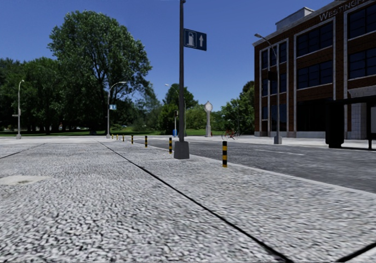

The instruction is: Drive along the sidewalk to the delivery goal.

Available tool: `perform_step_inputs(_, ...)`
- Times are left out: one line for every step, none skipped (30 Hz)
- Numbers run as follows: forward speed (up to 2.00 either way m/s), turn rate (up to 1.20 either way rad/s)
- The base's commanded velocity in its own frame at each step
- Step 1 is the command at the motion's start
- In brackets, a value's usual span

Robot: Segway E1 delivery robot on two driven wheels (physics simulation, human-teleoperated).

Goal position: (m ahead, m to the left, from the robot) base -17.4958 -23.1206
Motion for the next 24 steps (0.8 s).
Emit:
perform_step_inputs(0.80, 0.70)
perform_step_inputs(0.80, 0.69)
perform_step_inputs(0.81, 0.69)
perform_step_inputs(0.81, 0.69)
perform_step_inputs(0.82, 0.68)
perform_step_inputs(0.84, 0.68)
perform_step_inputs(0.87, 0.66)
perform_step_inputs(0.87, 0.66)
perform_step_inputs(0.93, 0.64)
perform_step_inputs(1.02, 0.63)
perform_step_inputs(1.06, 0.63)
perform_step_inputs(1.10, 0.59)
perform_step_inputs(1.10, 0.59)
perform_step_inputs(1.18, 0.48)
perform_step_inputs(1.24, 0.40)
perform_step_inputs(1.26, 0.38)
perform_step_inputs(1.26, 0.38)
perform_step_inputs(1.29, 0.38)
perform_step_inputs(1.35, 0.37)
perform_step_inputs(1.42, 0.37)
perform_step_inputs(1.48, 0.35)
perform_step_inputs(1.48, 0.35)
perform_step_inputs(1.53, 0.30)
perform_step_inputs(1.57, 0.25)
